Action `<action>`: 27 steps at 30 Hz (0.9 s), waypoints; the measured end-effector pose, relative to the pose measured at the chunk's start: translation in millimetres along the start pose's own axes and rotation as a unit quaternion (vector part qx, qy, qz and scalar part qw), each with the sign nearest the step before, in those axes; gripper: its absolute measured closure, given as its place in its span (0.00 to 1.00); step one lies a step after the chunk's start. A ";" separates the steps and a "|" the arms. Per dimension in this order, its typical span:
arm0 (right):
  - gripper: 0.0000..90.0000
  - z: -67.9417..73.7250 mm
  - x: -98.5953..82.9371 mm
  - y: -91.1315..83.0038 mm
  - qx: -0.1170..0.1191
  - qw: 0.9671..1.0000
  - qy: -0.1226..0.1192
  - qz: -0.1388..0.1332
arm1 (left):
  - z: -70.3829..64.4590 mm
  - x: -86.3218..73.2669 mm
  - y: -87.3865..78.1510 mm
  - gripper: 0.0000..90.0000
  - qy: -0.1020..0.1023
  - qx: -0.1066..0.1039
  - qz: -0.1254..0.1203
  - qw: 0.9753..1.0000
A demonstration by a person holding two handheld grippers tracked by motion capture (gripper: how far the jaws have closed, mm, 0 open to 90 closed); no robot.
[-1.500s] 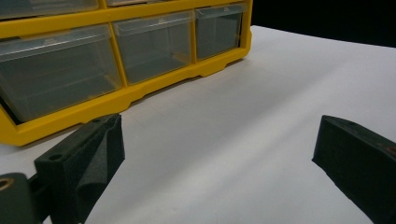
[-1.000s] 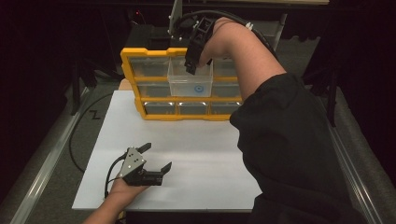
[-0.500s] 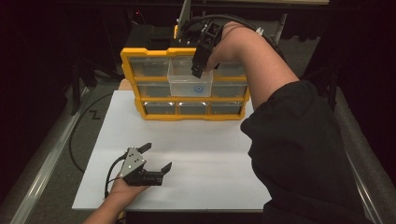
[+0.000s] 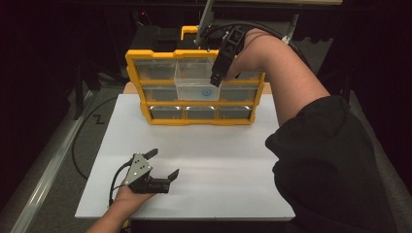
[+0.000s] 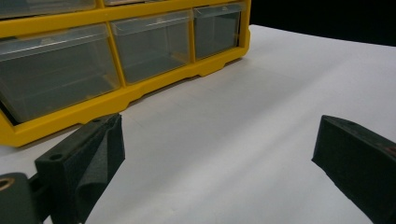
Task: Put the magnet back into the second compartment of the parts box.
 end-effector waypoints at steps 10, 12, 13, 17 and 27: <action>0.29 5.0 -23.0 -4.3 -0.002 1.000 0.009 0.000 | -0.8 -0.2 0.5 0.03 0.001 -0.001 0.001 1.000; 0.29 5.3 -27.7 -3.3 -0.001 1.000 0.010 0.002 | -0.4 -0.1 0.5 0.03 0.001 -0.001 0.001 1.000; 0.29 6.0 -31.0 -2.2 -0.002 1.000 0.012 0.005 | -0.3 -0.2 0.5 0.03 0.002 0.000 0.001 1.000; 0.28 7.7 -41.3 1.9 -0.001 1.000 0.016 0.011 | -0.7 -0.1 0.9 0.03 0.003 -0.001 0.001 1.000; 0.26 12.4 -61.0 8.0 0.002 1.000 0.022 0.013 | -1.6 -0.2 1.5 0.03 0.004 -0.002 0.001 1.000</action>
Point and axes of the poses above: each handheld gripper's, and its own axes: y roughly forward along the jaws, x roughly out of its top, z roughly to its left, the point moved 1 cm from there along y, roughly forward along the jaws, and after that the axes turned 13 degrees about -z, right-handed, at the moved point
